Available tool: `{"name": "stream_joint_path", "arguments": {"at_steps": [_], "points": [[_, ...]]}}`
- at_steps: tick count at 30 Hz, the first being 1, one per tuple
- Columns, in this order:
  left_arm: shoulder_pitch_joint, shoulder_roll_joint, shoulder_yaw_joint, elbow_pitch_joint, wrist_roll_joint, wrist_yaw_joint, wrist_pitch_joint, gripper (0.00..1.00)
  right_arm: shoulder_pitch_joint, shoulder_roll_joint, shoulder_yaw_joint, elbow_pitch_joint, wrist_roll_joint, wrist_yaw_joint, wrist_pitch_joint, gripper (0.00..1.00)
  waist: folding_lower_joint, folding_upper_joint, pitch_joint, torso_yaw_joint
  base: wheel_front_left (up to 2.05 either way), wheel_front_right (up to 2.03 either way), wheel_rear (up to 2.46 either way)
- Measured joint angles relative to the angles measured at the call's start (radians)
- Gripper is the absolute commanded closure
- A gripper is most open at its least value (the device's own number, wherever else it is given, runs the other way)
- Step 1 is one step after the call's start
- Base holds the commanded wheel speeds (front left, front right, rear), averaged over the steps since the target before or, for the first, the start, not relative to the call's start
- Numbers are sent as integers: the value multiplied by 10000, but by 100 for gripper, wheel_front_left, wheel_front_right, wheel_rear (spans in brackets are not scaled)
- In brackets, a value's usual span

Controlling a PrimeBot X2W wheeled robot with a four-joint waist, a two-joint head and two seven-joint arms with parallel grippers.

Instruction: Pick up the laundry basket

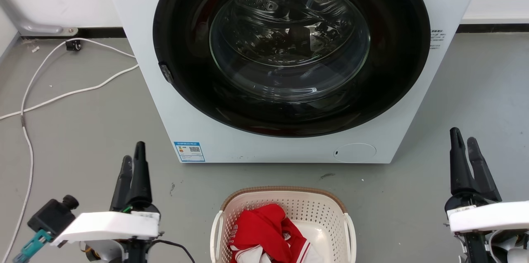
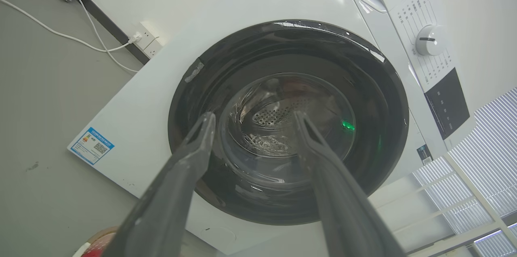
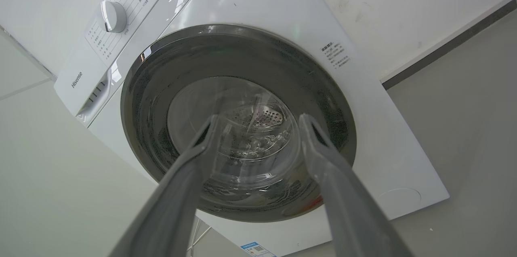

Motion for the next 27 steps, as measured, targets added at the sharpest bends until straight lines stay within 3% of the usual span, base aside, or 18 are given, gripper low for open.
{"name": "stream_joint_path", "arguments": {"at_steps": [10, 18, 27], "points": [[152, 0, -972, -464, 2803, 117, -272, 0, 153, 0, 274, -290, -2186, 2, -282, 0, 0, 0, 27, -14, 0, 0, 0], [208, 0, -1438, -637, 4366, 257, -499, 0, 311, 0, 441, -368, -3425, 2, -502, 0, 0, 0, 38, -31, 0, 0, 0], [331, 336, -2180, -525, 5998, 796, -738, 0, 509, 0, 481, -174, -4686, 2, -767, 0, 0, 0, 0, -56, 0, 0, 0]]}}
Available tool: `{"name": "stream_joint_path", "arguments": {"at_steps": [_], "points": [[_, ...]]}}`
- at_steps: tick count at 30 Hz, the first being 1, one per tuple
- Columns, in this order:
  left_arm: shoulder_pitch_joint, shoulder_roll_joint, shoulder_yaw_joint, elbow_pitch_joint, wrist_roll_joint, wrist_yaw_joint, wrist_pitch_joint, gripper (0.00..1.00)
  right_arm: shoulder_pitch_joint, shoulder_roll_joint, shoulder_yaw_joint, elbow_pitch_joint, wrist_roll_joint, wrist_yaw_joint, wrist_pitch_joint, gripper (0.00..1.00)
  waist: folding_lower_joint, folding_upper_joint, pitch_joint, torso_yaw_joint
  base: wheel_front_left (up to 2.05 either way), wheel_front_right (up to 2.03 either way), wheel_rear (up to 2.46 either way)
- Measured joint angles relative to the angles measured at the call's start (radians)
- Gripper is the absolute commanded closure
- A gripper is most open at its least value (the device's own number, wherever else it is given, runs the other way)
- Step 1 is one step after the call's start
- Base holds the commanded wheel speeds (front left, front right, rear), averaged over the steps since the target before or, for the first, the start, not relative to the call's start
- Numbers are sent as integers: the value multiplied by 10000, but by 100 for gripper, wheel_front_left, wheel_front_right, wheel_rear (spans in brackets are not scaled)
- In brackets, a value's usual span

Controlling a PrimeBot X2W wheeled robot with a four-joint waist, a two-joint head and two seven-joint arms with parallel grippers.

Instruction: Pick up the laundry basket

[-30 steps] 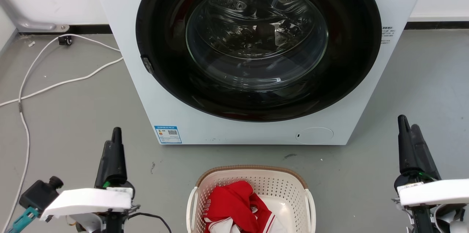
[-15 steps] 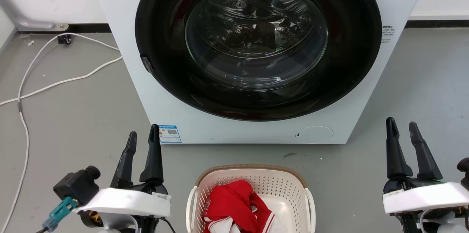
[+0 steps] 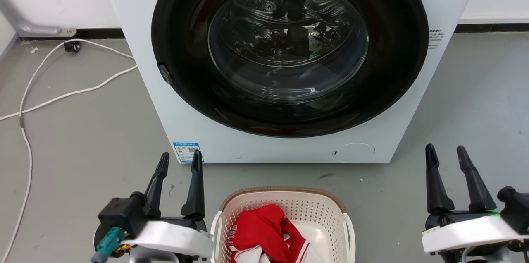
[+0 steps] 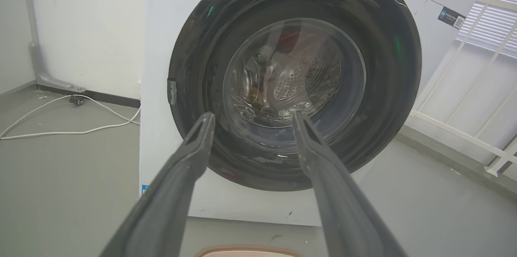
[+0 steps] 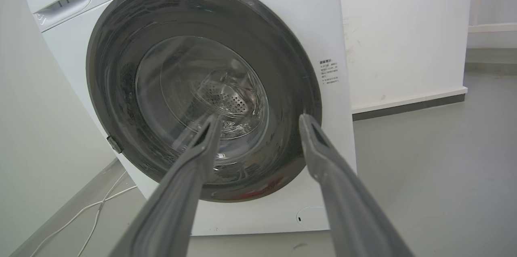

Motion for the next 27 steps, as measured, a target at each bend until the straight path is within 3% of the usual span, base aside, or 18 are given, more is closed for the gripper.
{"name": "stream_joint_path", "arguments": {"at_steps": [9, 22, 27], "points": [[0, 420, -836, 58, 884, 518, -211, 0, 105, -2, 31, 242, -802, 0, -203, 0, 0, 0, -30, 11, 0, 0, 0], [-2, 667, -1524, 249, 1716, 690, -481, 0, 151, -2, 48, 326, -2040, 2, -476, 0, 0, 0, -32, 15, 0, 0, 0], [-37, 978, -2046, 395, 2606, 779, -573, 0, 197, -2, 121, 228, -2537, 2, -573, 0, 0, 0, -34, 7, 0, 0, 0]]}}
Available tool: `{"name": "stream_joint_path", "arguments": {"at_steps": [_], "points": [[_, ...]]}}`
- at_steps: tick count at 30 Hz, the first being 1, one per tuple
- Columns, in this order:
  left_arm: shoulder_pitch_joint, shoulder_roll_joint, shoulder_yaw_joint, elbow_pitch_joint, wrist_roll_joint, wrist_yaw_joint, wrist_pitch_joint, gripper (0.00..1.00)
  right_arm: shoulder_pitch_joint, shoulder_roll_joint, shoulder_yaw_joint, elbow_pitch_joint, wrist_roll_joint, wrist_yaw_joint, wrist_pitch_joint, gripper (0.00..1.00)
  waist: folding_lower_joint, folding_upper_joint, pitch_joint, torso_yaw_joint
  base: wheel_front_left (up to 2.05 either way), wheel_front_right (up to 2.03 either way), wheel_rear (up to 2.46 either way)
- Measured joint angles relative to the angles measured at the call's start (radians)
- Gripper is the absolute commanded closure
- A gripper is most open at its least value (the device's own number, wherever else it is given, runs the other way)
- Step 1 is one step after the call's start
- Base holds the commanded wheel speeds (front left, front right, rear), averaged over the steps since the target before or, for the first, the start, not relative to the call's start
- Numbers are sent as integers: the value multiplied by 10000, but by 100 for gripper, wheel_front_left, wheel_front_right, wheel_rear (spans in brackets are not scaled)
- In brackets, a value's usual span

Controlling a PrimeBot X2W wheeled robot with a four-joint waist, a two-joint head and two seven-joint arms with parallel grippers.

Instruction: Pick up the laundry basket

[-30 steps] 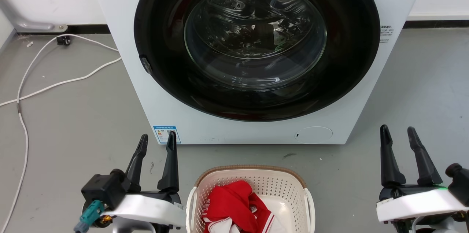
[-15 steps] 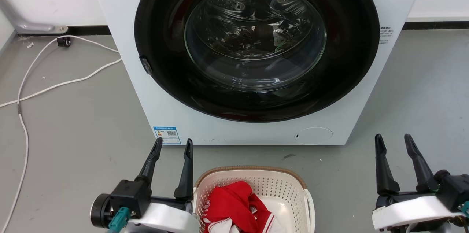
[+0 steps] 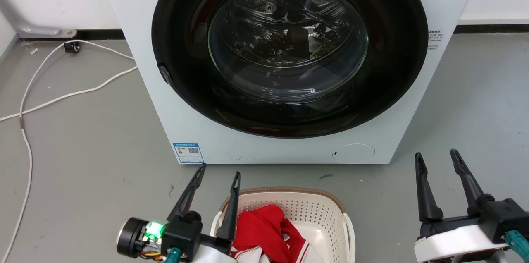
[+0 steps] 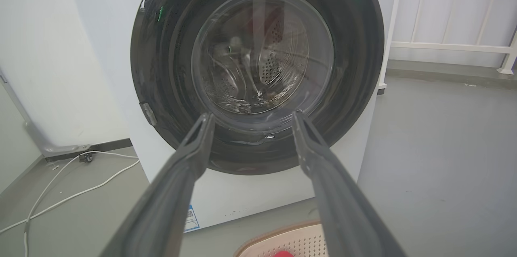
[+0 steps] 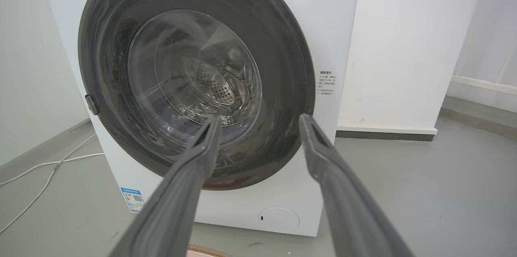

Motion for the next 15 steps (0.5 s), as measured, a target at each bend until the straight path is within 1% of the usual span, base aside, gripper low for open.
{"name": "stream_joint_path", "arguments": {"at_steps": [4, 9, 13, 15], "points": [[-44, -23, -230, -38, 157, 261, -75, 0, 13, 0, 54, -92, -370, 0, -79, 0, 0, 0, 0, 1, 0, 0, 0], [-26, -59, -221, -71, 113, 274, -171, 0, 64, 0, 96, -146, -514, 0, -165, 0, 0, 0, -8, 0, 0, 0, 0], [108, -343, 132, -125, -119, 151, -232, 0, 165, 0, -17, -46, 0, 0, -247, 0, 0, 0, -43, -1, 0, 0, 0], [246, -593, 464, -109, -410, -56, -265, 0, 194, -2, -10, 151, 270, 0, -278, 0, 0, 0, -63, 0, 0, 0, 0]]}}
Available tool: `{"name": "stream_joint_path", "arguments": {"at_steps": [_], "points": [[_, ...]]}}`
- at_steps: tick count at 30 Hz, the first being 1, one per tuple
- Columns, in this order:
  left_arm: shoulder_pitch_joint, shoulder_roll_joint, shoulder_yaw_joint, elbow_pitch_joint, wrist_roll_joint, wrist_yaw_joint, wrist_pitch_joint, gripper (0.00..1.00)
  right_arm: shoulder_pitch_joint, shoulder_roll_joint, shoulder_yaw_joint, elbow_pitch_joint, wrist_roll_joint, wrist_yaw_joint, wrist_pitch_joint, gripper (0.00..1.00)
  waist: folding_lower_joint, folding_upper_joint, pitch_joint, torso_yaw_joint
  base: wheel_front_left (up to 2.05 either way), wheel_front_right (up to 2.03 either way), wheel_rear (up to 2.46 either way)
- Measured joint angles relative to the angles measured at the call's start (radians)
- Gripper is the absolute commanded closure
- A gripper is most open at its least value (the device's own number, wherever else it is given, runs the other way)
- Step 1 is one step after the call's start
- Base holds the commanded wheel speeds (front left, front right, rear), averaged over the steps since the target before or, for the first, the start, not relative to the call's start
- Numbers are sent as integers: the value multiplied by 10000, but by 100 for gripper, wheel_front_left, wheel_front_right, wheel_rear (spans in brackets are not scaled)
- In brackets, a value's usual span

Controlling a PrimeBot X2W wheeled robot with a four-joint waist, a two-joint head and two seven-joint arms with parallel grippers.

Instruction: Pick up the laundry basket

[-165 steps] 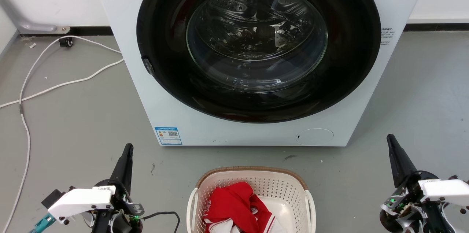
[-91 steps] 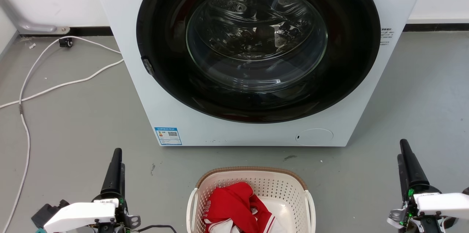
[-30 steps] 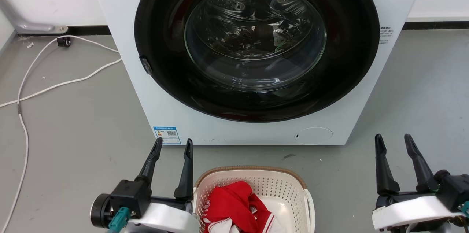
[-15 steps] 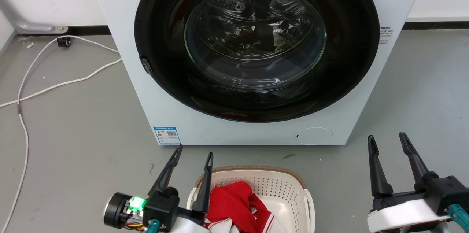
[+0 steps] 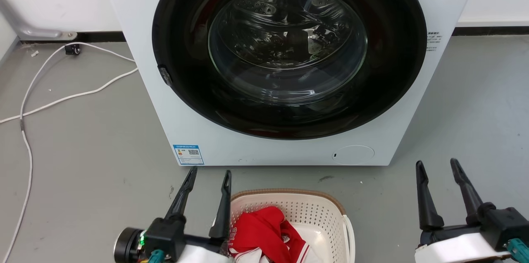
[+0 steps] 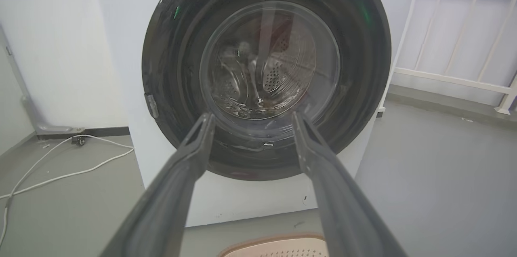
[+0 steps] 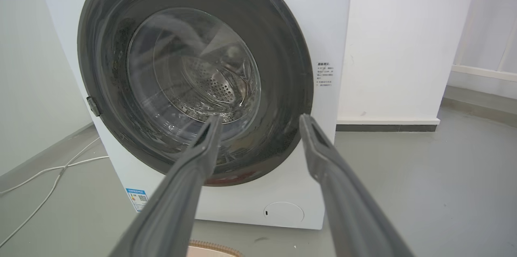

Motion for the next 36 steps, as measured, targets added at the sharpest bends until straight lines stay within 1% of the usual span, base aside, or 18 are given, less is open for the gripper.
{"name": "stream_joint_path", "arguments": {"at_steps": [2, 5, 11, 21, 36], "points": [[174, -186, 332, 153, -215, -288, -25, 0, 49, 2, -8, 130, 40, 0, -50, 0, 0, 0, -17, -2, 0, 0, 0], [232, -293, 610, 357, 23, -650, -84, 0, 50, 2, -17, 184, -71, 0, -92, 0, 0, 0, -38, -7, 0, 0, 0], [280, -456, 809, 779, 663, -972, -127, 0, 49, 2, -21, 176, -176, 0, -127, 0, 0, 0, -30, -30, 0, 0, 0], [279, -631, 995, 842, 899, -1223, -127, 0, 34, 2, -50, 113, -221, 0, -127, 0, 0, 0, 23, -39, 0, 0, 0], [264, -704, 1137, 811, 1133, -1225, -127, 0, 20, 2, -50, 107, -198, 0, -128, 0, 0, 0, 56, -31, 0, 0, 0]]}}
